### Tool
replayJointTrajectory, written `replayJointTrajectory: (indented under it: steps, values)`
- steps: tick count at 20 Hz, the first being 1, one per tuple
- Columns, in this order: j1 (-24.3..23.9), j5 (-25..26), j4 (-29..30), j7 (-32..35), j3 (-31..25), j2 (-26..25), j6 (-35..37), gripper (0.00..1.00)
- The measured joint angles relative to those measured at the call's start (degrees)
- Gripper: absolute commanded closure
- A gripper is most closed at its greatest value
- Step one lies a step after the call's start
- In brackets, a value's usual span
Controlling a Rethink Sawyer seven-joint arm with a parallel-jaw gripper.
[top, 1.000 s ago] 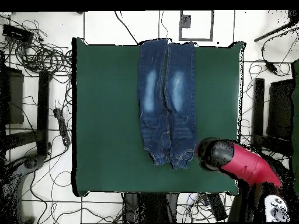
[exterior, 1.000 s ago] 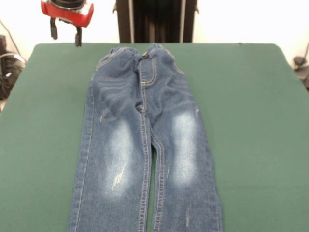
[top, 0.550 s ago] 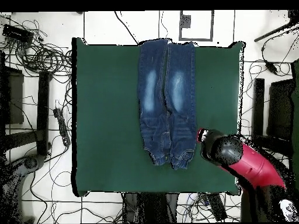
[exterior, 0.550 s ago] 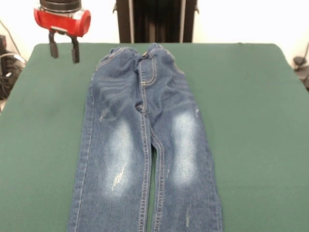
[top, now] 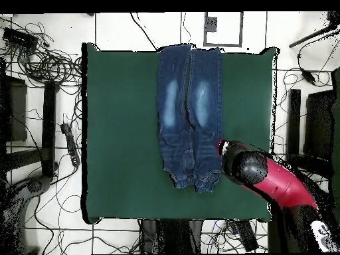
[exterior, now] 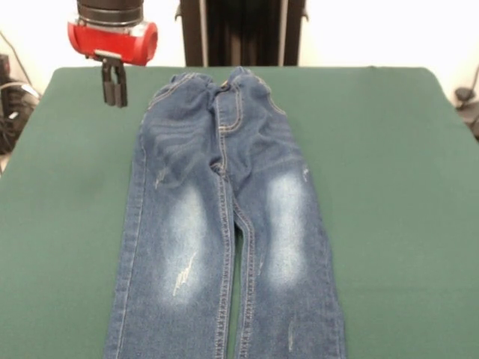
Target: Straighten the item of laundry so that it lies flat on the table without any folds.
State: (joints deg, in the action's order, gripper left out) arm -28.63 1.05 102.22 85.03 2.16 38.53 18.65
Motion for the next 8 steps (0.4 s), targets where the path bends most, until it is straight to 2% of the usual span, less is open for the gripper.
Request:
replayJointTrajectory:
  steps: [8]
  values:
    - [-0.01, 0.13, 0.07, 0.0, -0.02, 0.01, -0.83, 1.0]
